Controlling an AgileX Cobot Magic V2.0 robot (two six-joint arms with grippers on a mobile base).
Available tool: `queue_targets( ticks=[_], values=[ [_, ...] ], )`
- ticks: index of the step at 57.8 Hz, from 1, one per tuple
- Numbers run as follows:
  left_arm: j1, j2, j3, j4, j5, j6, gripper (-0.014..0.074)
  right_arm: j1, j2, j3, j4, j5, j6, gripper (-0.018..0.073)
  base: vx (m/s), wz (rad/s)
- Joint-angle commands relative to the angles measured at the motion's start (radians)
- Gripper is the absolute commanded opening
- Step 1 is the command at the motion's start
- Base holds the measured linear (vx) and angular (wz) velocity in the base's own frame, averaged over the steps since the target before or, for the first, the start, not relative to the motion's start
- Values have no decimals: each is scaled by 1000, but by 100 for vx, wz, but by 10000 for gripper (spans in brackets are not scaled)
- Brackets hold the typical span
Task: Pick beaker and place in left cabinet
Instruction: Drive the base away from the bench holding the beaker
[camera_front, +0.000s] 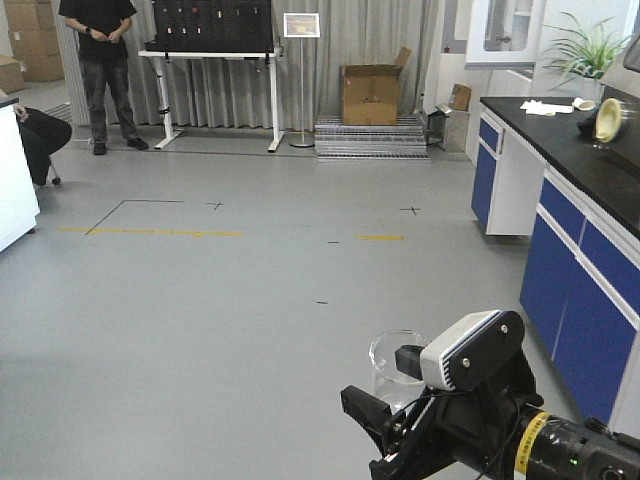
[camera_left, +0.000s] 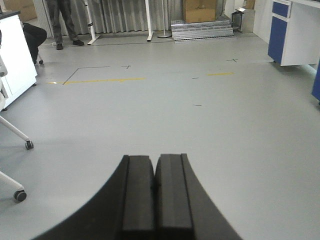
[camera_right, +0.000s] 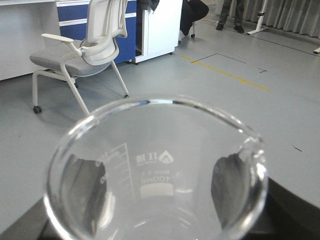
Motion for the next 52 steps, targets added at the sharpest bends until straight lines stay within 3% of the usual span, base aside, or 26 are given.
queue_targets(
  ticks=[1,52],
  values=[
    [-1,-19,-9,-5,-78,-3,4,-2,-34,-32,15,-76,-4,209,36,11],
    [-1,-19,-9,-5,-78,-3,4,-2,-34,-32,14,-75,-4,209,47,-5]
  ],
)
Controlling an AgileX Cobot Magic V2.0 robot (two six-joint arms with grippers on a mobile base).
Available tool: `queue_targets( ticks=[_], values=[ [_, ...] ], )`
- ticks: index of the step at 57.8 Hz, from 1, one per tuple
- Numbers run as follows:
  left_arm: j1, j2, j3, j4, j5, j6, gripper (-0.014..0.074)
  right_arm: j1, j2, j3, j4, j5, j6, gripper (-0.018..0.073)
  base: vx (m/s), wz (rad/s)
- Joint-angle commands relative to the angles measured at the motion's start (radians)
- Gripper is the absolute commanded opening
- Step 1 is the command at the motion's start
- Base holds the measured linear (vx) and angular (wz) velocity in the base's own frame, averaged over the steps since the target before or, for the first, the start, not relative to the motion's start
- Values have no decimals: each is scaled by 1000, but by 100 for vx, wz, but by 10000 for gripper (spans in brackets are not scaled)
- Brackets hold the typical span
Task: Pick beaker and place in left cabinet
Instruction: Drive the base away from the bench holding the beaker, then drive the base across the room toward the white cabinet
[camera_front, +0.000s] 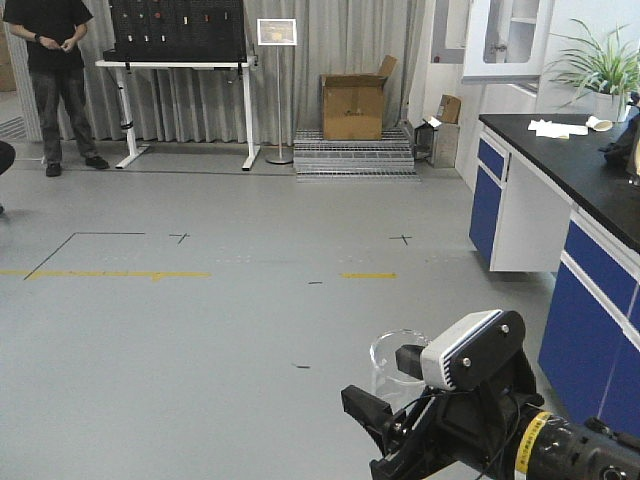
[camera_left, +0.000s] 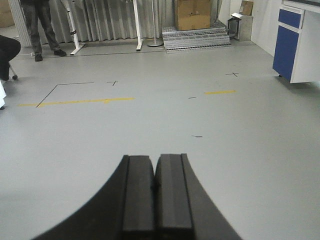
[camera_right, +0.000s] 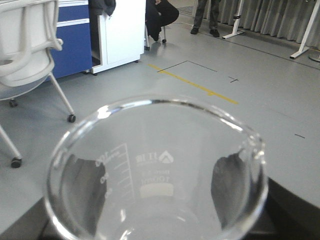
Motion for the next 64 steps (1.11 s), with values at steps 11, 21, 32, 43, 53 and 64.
queue_targets(
  ticks=[11,21,32,43,53,64],
  values=[
    [-1,-19,-9,-5,-78,-3,4,-2,-34,-32,15,-75,-4,209,56,-3],
    [-1,-19,-9,-5,-78,-3,4,-2,-34,-32,15,-75,-4,209,59,1],
    [-1,-19,-9,-5,-78,-3,4,-2,-34,-32,15,-75,-4,209,61,2],
    [-1,-19,-9,-5,-78,-3,4,-2,-34,-32,15,-75,-4,209,63,-1],
    [-1,-19,-9,-5,-78,-3,4,-2,-34,-32,15,-75,-4,209,65,-1],
    [-1,-19,-9,-5,-78,-3,4,-2,-34,-32,15,-75,-4,209,66,-2]
  ],
)
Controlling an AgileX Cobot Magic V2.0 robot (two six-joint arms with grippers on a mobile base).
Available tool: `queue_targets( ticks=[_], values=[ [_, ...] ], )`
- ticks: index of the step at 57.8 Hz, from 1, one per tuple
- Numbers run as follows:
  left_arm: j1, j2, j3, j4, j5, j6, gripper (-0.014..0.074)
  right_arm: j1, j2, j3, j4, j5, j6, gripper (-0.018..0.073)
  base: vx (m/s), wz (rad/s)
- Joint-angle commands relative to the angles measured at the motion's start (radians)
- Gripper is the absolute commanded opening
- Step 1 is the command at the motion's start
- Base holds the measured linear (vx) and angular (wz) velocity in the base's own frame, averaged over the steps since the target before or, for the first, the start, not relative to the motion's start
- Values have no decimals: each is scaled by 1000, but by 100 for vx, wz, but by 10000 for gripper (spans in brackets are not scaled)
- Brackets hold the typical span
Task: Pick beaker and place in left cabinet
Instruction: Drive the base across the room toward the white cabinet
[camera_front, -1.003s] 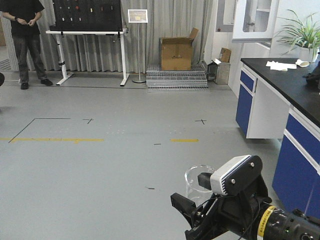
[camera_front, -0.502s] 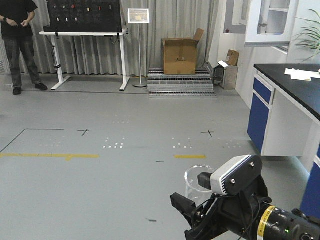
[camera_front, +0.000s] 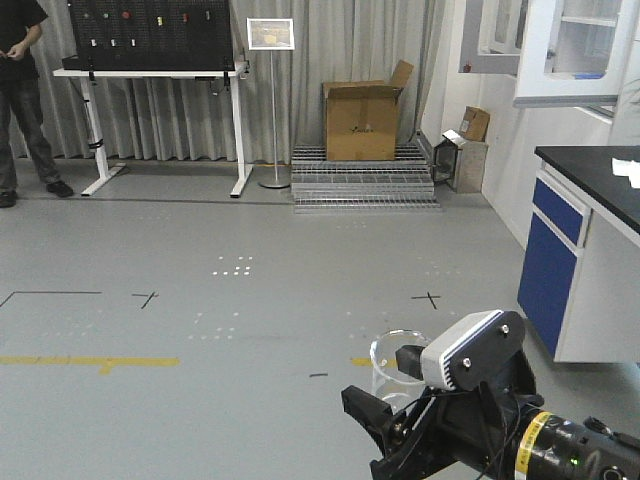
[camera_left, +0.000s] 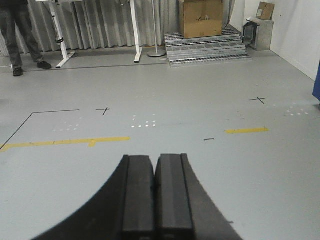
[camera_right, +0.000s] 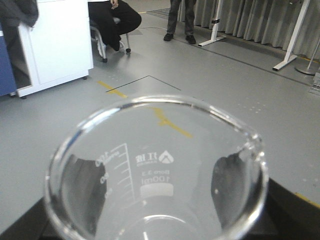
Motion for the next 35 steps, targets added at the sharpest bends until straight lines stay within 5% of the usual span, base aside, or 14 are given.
queue_targets(
  ticks=[1,35],
  values=[
    [-1,-19,-9,-5,-78,-3,4,-2,-34,-32,15,-76,-4,209,66,-3],
    [-1,-18,-9,-5,-78,-3,4,-2,-34,-32,8,-76,-4,209,67,-1]
  ],
)
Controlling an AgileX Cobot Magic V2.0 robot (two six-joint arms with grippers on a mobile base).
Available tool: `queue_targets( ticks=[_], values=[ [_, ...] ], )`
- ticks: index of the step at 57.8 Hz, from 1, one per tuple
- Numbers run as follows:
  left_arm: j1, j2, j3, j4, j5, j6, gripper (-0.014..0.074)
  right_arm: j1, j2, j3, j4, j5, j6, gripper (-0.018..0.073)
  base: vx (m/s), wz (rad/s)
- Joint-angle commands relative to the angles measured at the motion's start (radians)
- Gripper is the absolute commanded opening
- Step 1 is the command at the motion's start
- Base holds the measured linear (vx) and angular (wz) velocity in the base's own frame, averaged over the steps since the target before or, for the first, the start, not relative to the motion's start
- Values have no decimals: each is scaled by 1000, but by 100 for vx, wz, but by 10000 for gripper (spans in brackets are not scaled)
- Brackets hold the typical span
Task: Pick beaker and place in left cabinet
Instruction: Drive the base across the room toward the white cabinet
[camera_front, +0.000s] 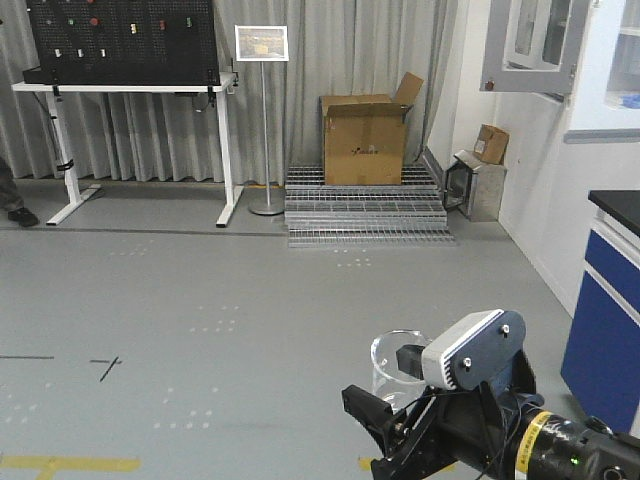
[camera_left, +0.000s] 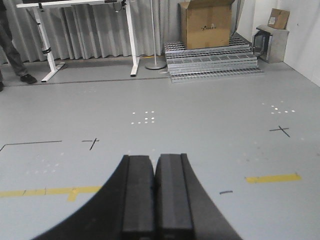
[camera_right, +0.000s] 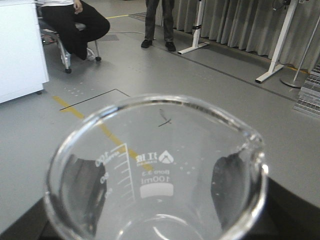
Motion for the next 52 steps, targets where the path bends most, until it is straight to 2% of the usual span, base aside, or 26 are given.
queue_targets(
  ticks=[1,52],
  values=[
    [-1,-18,-9,-5,-78,-3,4,-2,-34,-32,10,-76,-4,209,68,-3],
    [-1,-18,-9,-5,-78,-3,4,-2,-34,-32,10,-60,-4,209,69,-4]
  ],
)
